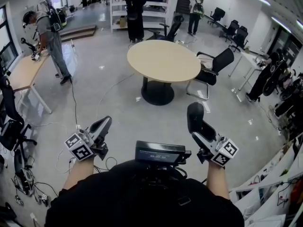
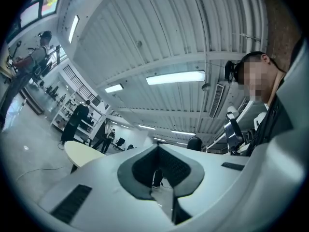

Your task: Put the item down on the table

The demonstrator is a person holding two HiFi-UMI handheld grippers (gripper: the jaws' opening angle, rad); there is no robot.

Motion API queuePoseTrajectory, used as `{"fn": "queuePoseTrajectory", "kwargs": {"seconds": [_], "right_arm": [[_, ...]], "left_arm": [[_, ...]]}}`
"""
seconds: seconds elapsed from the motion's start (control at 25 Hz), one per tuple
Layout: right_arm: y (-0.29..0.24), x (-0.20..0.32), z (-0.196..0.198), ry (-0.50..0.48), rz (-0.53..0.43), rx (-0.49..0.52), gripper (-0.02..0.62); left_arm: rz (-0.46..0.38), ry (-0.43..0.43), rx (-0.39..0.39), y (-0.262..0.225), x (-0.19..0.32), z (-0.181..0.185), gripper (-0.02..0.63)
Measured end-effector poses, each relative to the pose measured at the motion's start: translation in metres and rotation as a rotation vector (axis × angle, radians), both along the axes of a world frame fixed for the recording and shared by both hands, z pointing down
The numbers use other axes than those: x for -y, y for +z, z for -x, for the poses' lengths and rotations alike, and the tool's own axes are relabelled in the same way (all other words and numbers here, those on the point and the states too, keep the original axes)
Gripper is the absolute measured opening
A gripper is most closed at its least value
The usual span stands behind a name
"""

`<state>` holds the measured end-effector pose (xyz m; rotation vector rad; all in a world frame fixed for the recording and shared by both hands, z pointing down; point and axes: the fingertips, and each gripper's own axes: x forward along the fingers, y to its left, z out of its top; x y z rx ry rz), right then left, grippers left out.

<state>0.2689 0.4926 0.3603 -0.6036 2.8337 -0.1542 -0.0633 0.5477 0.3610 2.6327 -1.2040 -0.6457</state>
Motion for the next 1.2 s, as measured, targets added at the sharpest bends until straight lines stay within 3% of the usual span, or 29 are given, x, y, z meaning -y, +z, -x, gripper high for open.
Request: {"fn": "queuePoseTrajectory", "kwargs": {"seconds": [0.28,0.56,0.88,1.04,1.2], "right_arm": [[0.018,0.024,-0.069,0.038,0.014,-0.01,0.288],[0.031,0.035,-0.09,0.073,0.044,-0.01,0.288],[0.032,0.072,-0.056,0.121,0.056,-0.043,0.288],[0.026,0.108,-0.03,0.15,0.051,-0.05,0.288],[0.013,0.148,0.017,0.127,0.02,-0.057,0.288]], "left_arm": [[0.007,0.045,0.023,0.001,0.038,-0.073,0.002],[0.034,0.067,0.009,0.012,0.063,-0.085,0.002],[0.031,0.133,-0.019,0.017,0.119,-0.056,0.002],[0.022,0.14,-0.043,0.02,0.157,-0.022,0.002],[-0.003,0.129,-0.017,0.009,0.192,0.02,0.002]]}}
